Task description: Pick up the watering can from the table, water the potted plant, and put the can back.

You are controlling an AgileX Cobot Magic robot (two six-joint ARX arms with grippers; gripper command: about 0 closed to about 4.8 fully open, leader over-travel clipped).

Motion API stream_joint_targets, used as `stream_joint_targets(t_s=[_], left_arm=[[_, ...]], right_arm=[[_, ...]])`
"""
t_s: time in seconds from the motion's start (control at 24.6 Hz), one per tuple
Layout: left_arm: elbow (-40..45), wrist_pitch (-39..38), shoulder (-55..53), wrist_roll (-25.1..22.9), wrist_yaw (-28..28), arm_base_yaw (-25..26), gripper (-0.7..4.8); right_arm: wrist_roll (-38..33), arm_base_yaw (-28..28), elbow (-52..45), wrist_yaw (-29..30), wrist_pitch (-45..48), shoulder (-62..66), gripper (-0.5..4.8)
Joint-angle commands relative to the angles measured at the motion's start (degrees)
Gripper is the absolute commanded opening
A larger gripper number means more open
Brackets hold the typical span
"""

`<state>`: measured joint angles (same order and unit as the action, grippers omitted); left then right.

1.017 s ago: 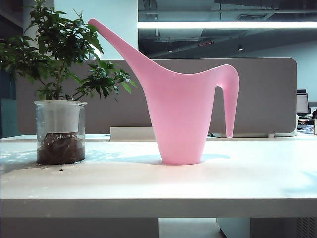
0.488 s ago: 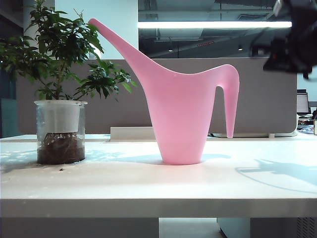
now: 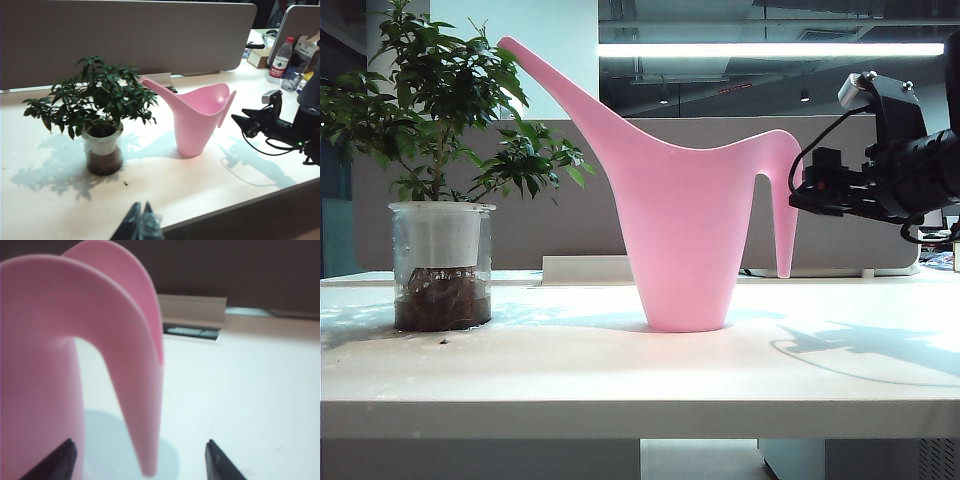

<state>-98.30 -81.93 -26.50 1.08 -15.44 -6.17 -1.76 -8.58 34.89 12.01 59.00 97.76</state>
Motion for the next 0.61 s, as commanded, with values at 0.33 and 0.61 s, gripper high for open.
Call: stream_joint_targets(t_s=[0.33,0.61], left_arm=[[-0.11,-0.22,-0.04,-0.22,-0.04,-0.04,-0.05],[-0.11,-0.22,-0.04,-0.22,-0.02,-0.04,-0.05]], right_arm=[[0.48,-0.04,7.17,3.34,6.86,9.38,3.38],[0.46,-0.02,13.88,3.39,5.09,12.35,3.37]])
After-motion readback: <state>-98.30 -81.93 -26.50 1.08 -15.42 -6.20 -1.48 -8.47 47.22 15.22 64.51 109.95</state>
